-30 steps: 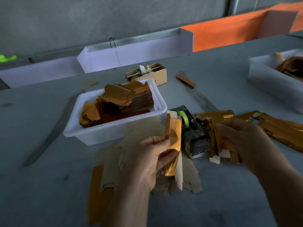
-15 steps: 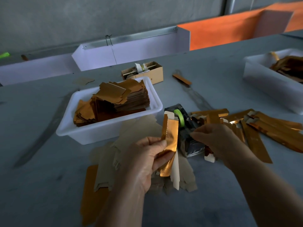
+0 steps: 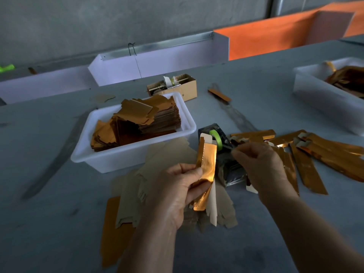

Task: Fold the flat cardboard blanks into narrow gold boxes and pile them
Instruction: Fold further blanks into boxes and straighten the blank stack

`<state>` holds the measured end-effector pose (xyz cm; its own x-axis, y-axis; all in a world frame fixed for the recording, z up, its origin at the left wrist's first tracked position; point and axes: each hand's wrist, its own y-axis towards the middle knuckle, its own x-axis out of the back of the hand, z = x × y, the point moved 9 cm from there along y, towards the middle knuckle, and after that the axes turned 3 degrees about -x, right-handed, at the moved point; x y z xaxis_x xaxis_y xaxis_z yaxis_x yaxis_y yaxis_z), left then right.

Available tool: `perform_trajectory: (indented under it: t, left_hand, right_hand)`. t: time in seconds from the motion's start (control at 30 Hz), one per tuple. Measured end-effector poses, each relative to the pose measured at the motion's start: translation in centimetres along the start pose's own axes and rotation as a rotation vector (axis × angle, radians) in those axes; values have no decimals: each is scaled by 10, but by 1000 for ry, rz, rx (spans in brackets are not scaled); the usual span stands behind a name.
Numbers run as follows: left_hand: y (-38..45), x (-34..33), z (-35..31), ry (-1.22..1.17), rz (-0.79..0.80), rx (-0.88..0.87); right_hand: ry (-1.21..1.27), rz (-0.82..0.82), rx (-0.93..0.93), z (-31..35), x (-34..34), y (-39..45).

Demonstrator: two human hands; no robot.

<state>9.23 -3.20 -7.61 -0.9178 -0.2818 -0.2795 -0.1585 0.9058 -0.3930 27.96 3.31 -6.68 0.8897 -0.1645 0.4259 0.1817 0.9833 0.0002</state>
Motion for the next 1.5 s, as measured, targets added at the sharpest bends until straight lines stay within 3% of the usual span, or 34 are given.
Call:
perform_trajectory:
  t: [0.07, 0.3, 0.43, 0.7, 0.87, 1.07, 1.23, 1.37, 1.5]
  left_hand:
    - [1, 0, 1, 2, 1, 2]
    - [2, -15, -9, -61, 148, 31]
    - [6, -36, -11, 36, 233, 7]
    - [30, -64, 7, 213, 237, 10]
    - [36, -62, 23, 130, 236, 70]
    - [37, -60, 21, 123, 210, 72]
    - [34, -67, 15, 151, 210, 52]
    - [29, -62, 11, 165, 189, 46]
    - [23, -50, 3, 172, 167, 17]
  right_hand:
    - [75, -19, -11, -1, 4, -4]
    - [-125, 3, -7, -15, 2, -15]
    - [-148, -34, 19, -15, 5, -21]
    - [-98, -100, 94, -16, 3, -27]
    - [-47, -92, 146, -16, 2, -29]
    - [-234, -118, 227, -5, 5, -26]
    - [6, -113, 155, -8, 31, -30]
    - [349, 87, 78, 4, 35, -41]
    - [350, 292, 167, 33, 17, -48]
